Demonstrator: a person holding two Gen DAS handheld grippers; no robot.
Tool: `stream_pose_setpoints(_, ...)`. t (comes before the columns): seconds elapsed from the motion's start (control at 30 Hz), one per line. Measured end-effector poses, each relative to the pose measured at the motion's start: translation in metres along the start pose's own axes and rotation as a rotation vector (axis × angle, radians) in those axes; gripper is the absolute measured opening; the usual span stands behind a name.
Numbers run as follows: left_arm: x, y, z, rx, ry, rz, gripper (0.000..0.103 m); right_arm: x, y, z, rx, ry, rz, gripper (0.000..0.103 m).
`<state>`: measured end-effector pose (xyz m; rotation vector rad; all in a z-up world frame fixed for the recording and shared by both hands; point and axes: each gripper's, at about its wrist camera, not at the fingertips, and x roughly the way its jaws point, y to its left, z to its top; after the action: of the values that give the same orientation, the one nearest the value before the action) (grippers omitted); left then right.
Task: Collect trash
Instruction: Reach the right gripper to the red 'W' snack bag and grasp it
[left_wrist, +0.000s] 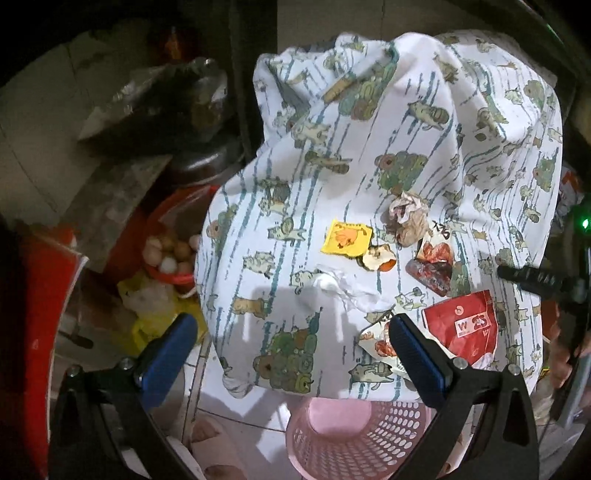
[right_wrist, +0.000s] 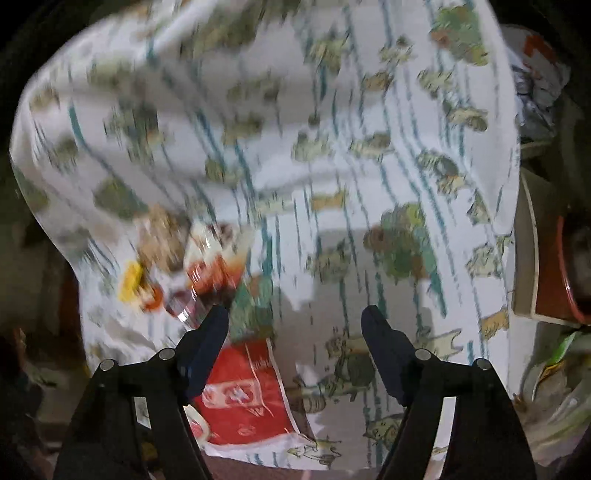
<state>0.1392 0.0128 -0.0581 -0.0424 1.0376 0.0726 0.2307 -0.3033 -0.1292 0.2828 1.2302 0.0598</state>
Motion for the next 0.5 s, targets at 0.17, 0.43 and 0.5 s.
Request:
stream_pose_setpoints(0.17, 0.006, 0.003, -0.006, 0.023, 0.026, 0.009, 0.103, 0.014, 0.011, -0.036, -0.125, 0.027, 0.044, 0.076)
stream_pose_setpoints(0.43, 0.024, -0.011, -0.009, 0.037, 0.088, -0.03, 0.103, 0.025, 0.009, -0.059, -0.125, 0.039, 0.191, 0.065)
stream_pose_setpoints(0.5, 0.033, -0.015, -0.011, 0.027, 0.121, -0.043, 0.103, 0.025, 0.015, -0.058, -0.153, 0.04, 0.191, 0.061)
